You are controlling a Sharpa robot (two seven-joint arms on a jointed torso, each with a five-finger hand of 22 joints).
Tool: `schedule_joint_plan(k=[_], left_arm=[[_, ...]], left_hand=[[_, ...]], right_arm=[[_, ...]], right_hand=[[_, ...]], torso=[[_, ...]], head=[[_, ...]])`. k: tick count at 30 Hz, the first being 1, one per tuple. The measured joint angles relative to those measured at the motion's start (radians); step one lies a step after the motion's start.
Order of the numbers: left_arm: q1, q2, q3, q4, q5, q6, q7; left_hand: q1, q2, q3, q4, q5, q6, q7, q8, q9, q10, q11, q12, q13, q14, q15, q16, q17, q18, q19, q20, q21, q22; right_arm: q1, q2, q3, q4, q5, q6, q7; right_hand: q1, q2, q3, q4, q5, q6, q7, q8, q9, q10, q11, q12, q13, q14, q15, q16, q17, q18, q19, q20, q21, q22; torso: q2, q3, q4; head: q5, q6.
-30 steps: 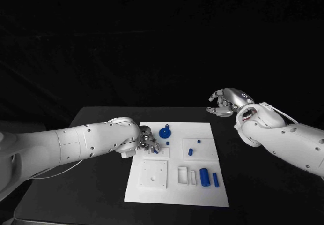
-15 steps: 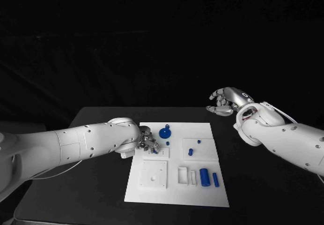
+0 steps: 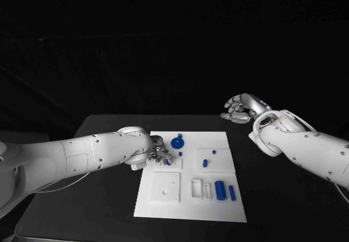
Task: Assemble the parts on the task board
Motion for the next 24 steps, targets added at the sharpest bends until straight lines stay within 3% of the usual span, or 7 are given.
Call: schedule_joint_plan(k=[4, 9, 11, 13, 24], left_arm=[[0.000, 0.002, 0.000, 0.000, 0.000, 0.000, 0.001], [-0.001, 0.002, 0.000, -0.001, -0.006, 0.000, 0.003], [-0.001, 0.003, 0.000, -0.004, -0.007, 0.000, 0.004], [-0.001, 0.003, 0.000, -0.008, -0.007, 0.000, 0.005], [-0.001, 0.008, 0.000, -0.016, -0.007, 0.008, 0.007]], left_hand=[[0.000, 0.000, 0.000, 0.000, 0.000, 0.000, 0.000, 0.000, 0.000, 0.000, 0.000, 0.000, 0.000, 0.000, 0.000, 0.000, 0.000, 0.002, 0.000, 0.000, 0.000, 0.000], [0.000, 0.000, 0.002, 0.002, 0.000, 0.000, 0.000, 0.000, 0.002, 0.000, 0.000, 0.000, 0.000, 0.000, 0.000, 0.000, 0.000, 0.002, 0.000, 0.000, 0.000, -0.001], [0.000, 0.000, 0.002, 0.002, 0.000, 0.000, 0.000, 0.000, 0.002, 0.000, 0.000, 0.000, 0.000, 0.000, 0.000, 0.000, 0.000, 0.002, 0.000, 0.000, 0.000, -0.001], [-0.002, -0.002, 0.002, 0.002, 0.000, 0.000, 0.000, 0.000, 0.002, -0.002, 0.002, 0.000, 0.000, 0.000, 0.000, 0.000, 0.000, 0.002, 0.000, 0.000, 0.000, -0.001], [-0.005, -0.005, 0.006, 0.006, 0.000, -0.002, -0.002, -0.004, 0.003, -0.002, 0.002, 0.000, 0.000, 0.000, 0.000, 0.000, 0.000, 0.002, 0.000, 0.000, 0.000, -0.002]], right_arm=[[0.000, 0.002, 0.000, -0.001, 0.023, 0.002, 0.011], [0.000, 0.004, 0.000, -0.008, 0.051, 0.010, 0.023], [0.000, 0.005, 0.000, -0.010, 0.063, 0.015, 0.028], [0.000, 0.007, 0.000, -0.013, 0.081, 0.021, 0.035], [0.000, 0.012, 0.000, -0.023, 0.159, 0.040, 0.058]], right_hand=[[0.000, 0.000, -0.007, -0.001, 0.000, 0.000, 0.000, 0.000, -0.003, 0.003, 0.004, -0.010, -0.032, -0.003, 0.003, -0.017, -0.009, 0.001, -0.008, 0.008, -0.015, -0.005], [0.007, 0.007, -0.007, -0.001, 0.012, -0.005, 0.005, 0.006, -0.008, -0.018, 0.026, -0.076, -0.136, -0.036, 0.036, -0.093, -0.055, 0.006, -0.061, 0.035, -0.080, -0.038], [0.007, 0.007, -0.007, -0.001, 0.012, -0.007, 0.003, 0.010, -0.010, -0.009, 0.034, -0.093, -0.171, -0.036, 0.036, -0.111, -0.069, 0.006, -0.063, 0.037, -0.095, -0.046], [0.016, 0.016, -0.008, -0.002, 0.019, -0.009, 0.002, 0.012, -0.010, -0.001, 0.027, -0.098, -0.190, -0.036, 0.036, -0.119, -0.077, 0.006, -0.063, 0.037, -0.099, -0.050], [0.018, 0.024, -0.020, -0.014, 0.026, -0.009, 0.002, 0.012, -0.013, 0.011, 0.029, -0.108, -0.228, -0.026, 0.037, -0.131, -0.091, 0.006, -0.054, 0.046, -0.106, -0.054]], torso=[[0.000, 0.0000, 0.0000], [0.000, 0.0001, -0.0001], [0.000, 0.0001, -0.0003], [0.000, 0.0001, -0.0003], [0.000, 0.0001, 0.0012]], head=[[0.000, 0.000], [-0.002, 0.000], [-0.002, 0.000], [-0.002, 0.000], [-0.003, -0.002]])
